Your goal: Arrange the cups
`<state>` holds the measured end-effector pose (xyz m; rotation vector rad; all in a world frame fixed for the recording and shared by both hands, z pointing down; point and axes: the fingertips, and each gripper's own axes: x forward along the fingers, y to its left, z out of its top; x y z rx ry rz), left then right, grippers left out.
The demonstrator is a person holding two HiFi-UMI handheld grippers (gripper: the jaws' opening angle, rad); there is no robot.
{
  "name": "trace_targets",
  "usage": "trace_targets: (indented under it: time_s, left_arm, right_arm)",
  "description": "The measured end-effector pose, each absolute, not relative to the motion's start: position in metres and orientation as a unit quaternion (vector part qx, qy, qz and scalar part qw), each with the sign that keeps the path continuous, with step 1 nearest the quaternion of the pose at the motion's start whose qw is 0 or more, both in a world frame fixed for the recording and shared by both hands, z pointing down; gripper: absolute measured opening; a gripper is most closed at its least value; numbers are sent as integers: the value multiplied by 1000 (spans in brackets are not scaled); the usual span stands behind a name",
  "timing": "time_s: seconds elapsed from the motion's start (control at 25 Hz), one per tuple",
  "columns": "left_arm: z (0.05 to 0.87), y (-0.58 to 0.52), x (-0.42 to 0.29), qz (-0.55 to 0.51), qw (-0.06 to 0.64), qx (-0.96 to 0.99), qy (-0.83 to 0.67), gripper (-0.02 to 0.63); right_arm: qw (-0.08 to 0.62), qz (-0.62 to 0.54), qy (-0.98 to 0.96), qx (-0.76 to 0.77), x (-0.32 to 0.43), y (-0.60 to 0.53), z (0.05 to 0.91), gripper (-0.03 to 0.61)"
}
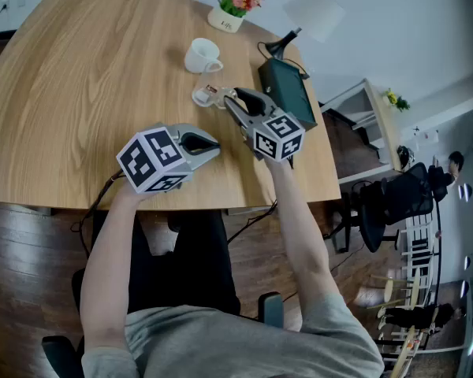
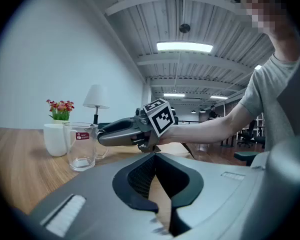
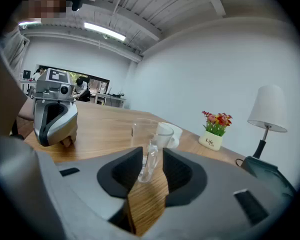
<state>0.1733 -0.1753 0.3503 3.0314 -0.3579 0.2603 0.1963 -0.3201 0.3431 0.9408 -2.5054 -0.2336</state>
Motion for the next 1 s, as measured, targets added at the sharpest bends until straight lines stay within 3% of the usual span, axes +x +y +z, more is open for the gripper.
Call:
trace_targets:
  time_s: [0.12,0.24,0.72,1.0]
  left_arm:
    - [350,-176,172,84,41,989,-119,9]
    - [350,-176,172,83,42,988,-120,9]
    - [351,-174,168,83,42,988,-120,9]
    - [348,-175,172,82,43,988,-122,9]
  right_arm:
    - [229,-82,-911,332,193,-324,346,69]
    - [216,-67,-918,327,192,-321,343,60]
    - [118,13,-925,362,231,-306,331,58]
    - [54,14,-917,396,286,-310,266,58]
